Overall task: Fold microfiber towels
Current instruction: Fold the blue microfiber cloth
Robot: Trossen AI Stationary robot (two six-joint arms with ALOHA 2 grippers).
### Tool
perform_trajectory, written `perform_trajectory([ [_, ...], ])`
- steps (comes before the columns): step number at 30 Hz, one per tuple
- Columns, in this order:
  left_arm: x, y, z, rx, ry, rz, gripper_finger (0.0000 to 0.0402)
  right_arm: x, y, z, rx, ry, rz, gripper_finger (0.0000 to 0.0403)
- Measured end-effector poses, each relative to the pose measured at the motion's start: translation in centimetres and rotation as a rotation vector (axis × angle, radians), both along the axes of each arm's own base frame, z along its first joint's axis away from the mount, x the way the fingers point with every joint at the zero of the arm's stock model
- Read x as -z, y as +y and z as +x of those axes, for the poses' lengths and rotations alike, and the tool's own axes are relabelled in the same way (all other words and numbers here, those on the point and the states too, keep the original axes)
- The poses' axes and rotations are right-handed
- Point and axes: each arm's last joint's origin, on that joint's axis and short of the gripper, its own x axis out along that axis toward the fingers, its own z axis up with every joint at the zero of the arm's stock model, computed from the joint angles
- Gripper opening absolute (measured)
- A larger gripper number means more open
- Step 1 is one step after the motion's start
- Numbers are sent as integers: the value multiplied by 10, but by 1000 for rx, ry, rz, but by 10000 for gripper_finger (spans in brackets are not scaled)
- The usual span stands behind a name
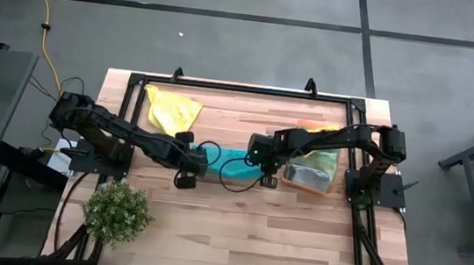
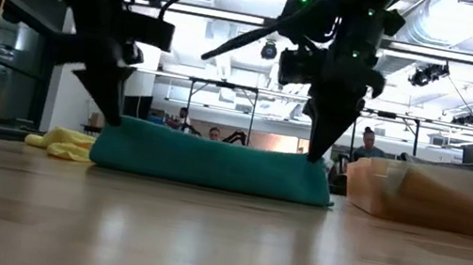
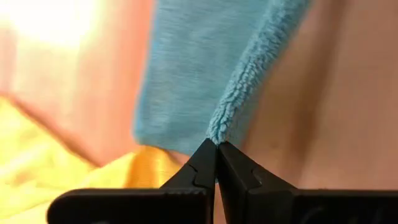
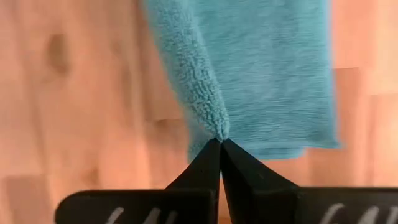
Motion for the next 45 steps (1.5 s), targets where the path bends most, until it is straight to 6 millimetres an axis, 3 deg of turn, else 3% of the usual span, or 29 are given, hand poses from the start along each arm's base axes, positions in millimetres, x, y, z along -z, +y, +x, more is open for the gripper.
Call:
perform_trajectory([
  [12, 12, 35, 2, -138, 49, 89, 0, 11, -18, -7, 146, 36, -108, 0],
  [24, 49, 41, 11, -151, 174, 88, 0, 12, -21, -4, 166, 6, -166, 0],
  [32, 52, 42, 10, -157, 196, 165, 26, 11, -21, -2, 172, -18, -169, 6],
  [36, 52, 43, 10, -140, 205, 178, 56, 11, -23, -2, 191, -18, -214, 44],
  [41, 51, 43, 10, -115, 218, 186, 102, 11, -26, -2, 186, -13, -309, 123],
  [45, 40, 43, 10, -98, 252, 181, 130, 8, -27, -2, 157, -5, -338, 172],
])
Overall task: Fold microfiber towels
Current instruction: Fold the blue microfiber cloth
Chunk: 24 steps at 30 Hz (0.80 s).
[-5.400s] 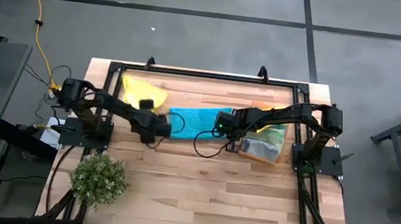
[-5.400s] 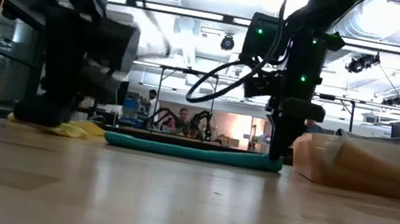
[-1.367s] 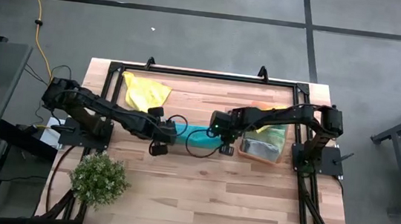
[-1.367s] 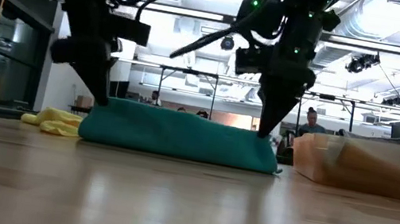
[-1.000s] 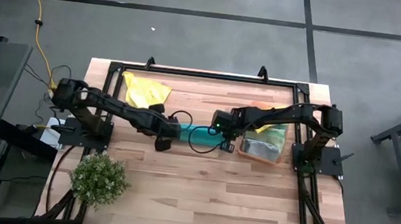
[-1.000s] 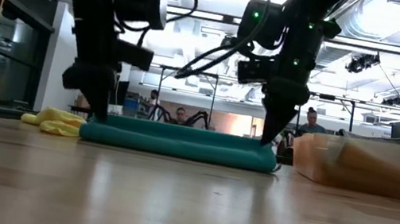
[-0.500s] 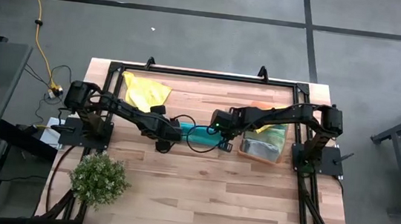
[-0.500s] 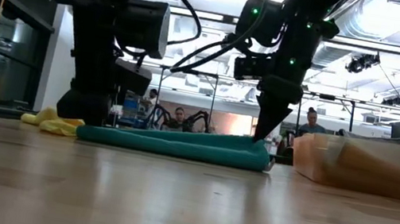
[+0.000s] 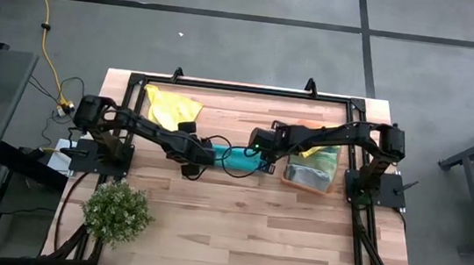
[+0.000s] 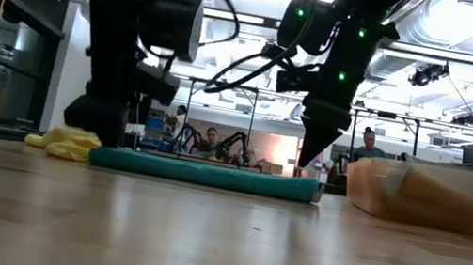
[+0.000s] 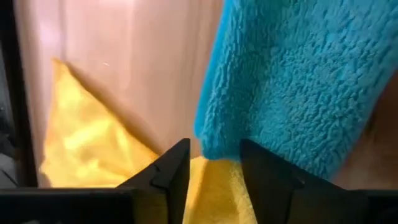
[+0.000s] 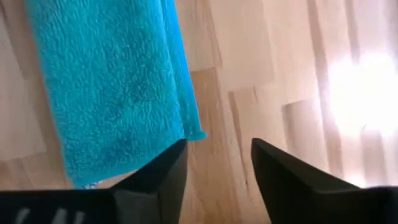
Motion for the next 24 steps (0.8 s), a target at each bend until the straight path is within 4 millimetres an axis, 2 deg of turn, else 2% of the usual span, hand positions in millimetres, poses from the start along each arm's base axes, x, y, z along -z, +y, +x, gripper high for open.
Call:
perform_trajectory([
  [5, -28, -4, -3, 30, -55, -7, 145, -14, 0, -1, -21, -38, -11, 191],
  [10, -61, -12, -20, 52, -245, -2, 146, -22, 7, -5, -39, -52, -8, 193],
  [13, -71, -19, -33, 108, -413, -20, 143, -24, 16, 0, -84, -100, 17, 193],
  [18, -64, -27, -51, 215, -702, -89, 143, -28, 36, 16, -195, -248, 77, 193],
  [22, -42, -28, -67, 152, -757, -95, 143, -32, 50, 23, -265, -328, 76, 193],
  [24, -31, -28, -76, 92, -718, -117, 142, -34, 56, 25, -282, -363, 71, 193],
])
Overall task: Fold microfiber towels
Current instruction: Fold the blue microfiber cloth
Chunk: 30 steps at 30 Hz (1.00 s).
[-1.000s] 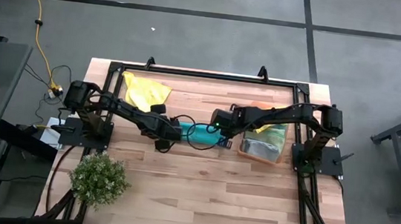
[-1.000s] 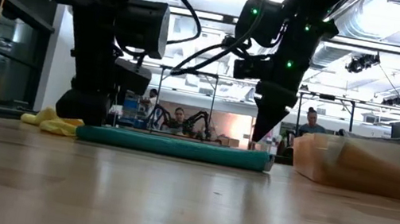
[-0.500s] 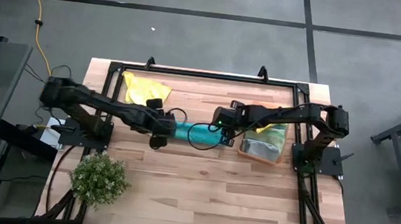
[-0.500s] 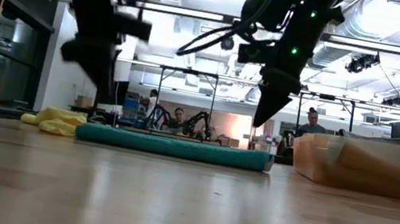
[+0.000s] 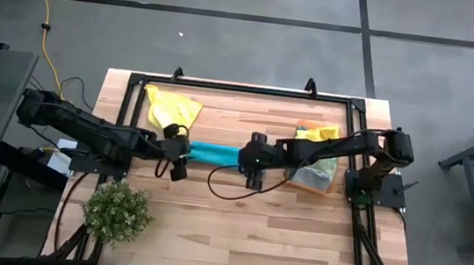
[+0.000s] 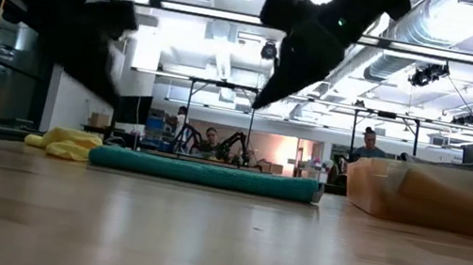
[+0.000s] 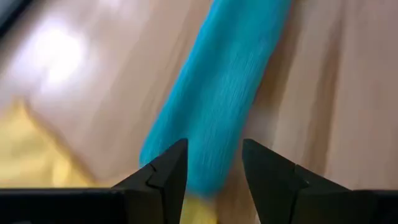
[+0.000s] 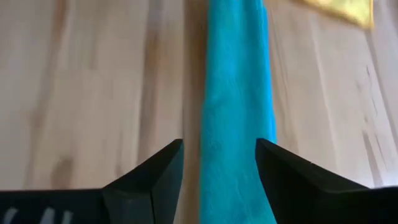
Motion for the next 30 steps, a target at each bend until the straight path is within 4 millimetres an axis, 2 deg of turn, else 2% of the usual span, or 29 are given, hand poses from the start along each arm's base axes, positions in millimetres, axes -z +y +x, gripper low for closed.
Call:
perform_trajectory([
  [5, 12, 2, -12, -129, 159, -79, 117, -3, 6, 3, -22, -41, -5, 193],
  [11, 9, 8, -9, -176, 300, -104, 12, -3, 5, 4, -19, -51, -4, 193],
  [16, 22, 13, -1, -105, 405, -236, 2, -3, 4, 4, -12, -51, -8, 193],
  [19, 35, 18, 0, -134, 486, -254, 1, -3, 4, 4, -12, -50, -8, 193],
  [24, 46, 38, 3, -240, 527, -109, 0, -3, 4, 4, -12, -50, -8, 193],
  [30, 49, 78, 2, -391, 533, 36, 0, -3, 4, 4, -6, -53, -3, 193],
])
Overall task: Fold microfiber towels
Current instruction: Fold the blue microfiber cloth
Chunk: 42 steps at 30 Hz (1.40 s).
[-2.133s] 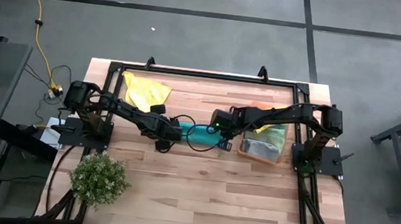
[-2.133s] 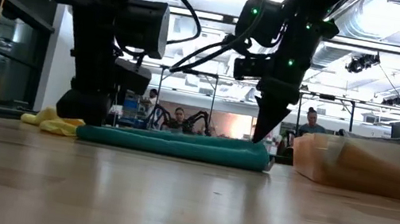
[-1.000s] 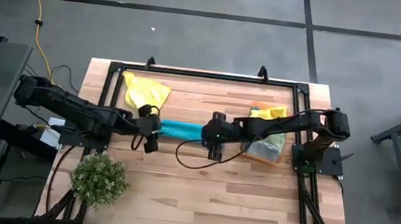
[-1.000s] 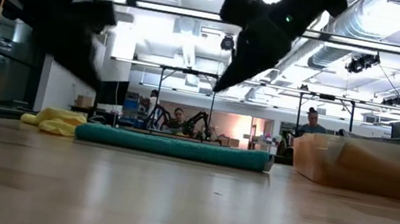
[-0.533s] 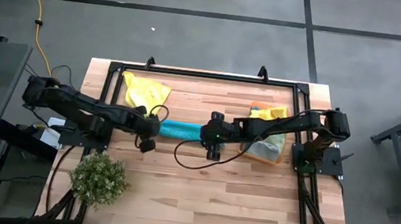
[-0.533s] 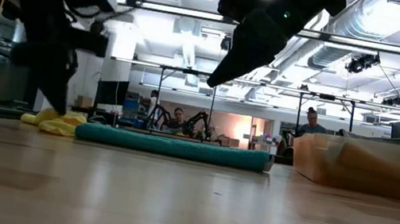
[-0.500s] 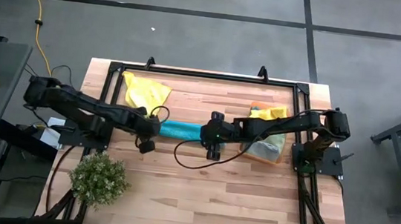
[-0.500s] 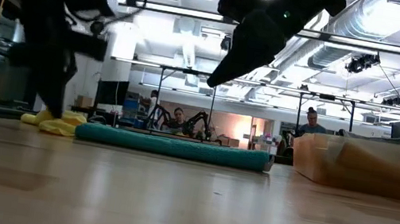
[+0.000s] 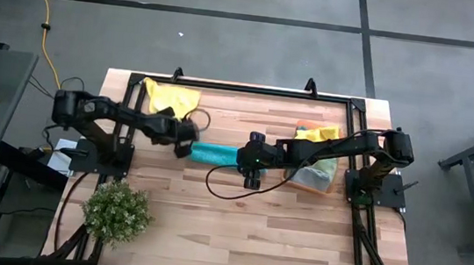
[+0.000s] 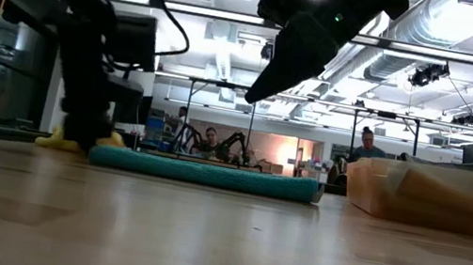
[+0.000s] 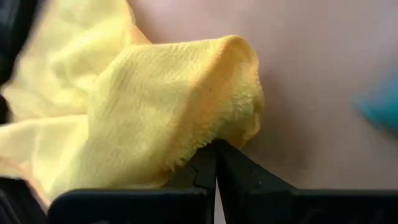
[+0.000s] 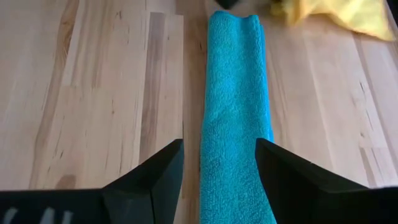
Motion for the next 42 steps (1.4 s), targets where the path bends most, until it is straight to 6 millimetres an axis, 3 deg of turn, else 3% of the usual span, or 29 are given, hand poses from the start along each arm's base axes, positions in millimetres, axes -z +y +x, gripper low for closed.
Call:
perform_trajectory([
  [6, -3, 37, 0, -91, -50, 49, 0, 0, 0, 0, 0, 0, 0, 193],
  [11, -24, 43, 7, -81, -116, 89, 0, 0, 0, -1, -44, 21, -40, 193],
  [16, -49, 25, 13, 9, -206, 114, 0, -12, -2, -16, -37, 74, -46, 193],
  [25, -71, -37, 34, 357, -386, -21, 0, -20, -11, -40, 400, 130, 81, 193],
  [30, -58, -56, 45, 438, -345, -44, 0, -16, -10, -40, 386, 157, 78, 193],
  [38, -14, -52, 56, 401, -184, -81, 0, -13, -10, -37, 375, 159, 70, 193],
  [42, -3, -55, 56, 359, -152, -123, 0, -13, -10, -38, 390, 164, 79, 193],
])
